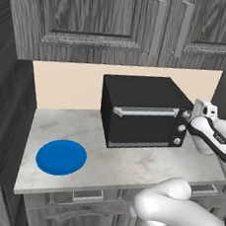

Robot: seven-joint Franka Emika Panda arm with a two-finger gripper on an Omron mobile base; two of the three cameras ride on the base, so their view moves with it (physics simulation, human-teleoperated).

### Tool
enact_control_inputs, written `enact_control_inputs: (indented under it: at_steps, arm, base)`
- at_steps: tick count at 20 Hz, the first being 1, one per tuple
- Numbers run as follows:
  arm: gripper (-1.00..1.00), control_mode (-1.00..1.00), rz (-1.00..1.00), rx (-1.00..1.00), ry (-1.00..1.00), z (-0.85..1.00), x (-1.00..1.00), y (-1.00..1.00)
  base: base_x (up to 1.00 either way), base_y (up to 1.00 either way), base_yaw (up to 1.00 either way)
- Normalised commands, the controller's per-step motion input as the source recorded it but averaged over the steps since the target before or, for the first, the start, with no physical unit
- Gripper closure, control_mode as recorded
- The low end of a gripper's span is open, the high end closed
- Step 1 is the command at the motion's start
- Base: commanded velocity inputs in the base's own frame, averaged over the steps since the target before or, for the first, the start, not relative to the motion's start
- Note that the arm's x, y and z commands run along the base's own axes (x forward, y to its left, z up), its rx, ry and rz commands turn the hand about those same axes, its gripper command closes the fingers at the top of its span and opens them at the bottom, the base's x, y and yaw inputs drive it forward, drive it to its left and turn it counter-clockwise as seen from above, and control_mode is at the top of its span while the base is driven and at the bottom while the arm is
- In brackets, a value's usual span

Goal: Pull the toaster oven rack outwards. Pick up the baguette from the plate and place it on the toaster oven rack. Close the toaster oven door fully and set the temperature to the lowest setting.

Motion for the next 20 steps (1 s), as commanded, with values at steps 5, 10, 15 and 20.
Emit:
enact_control_inputs:
  at_steps: [5,10,15,20]
  arm:
    - [1.0,-1.0,-0.06,-0.08,-0.04,-0.03,0.0,0.0]
    - [1.0,-1.0,-0.06,-0.08,-0.05,-0.04,0.0,0.0]
    - [1.0,-1.0,-0.04,-0.07,-0.03,-0.05,0.0,0.0]
    - [1.0,-1.0,-0.02,-0.06,0.0,-0.06,0.0,0.0]
  base:
    - [0.0,0.0,0.0]
    - [0.0,0.0,0.0]
    - [0.0,0.0,0.0]
    - [0.0,0.0,0.0]
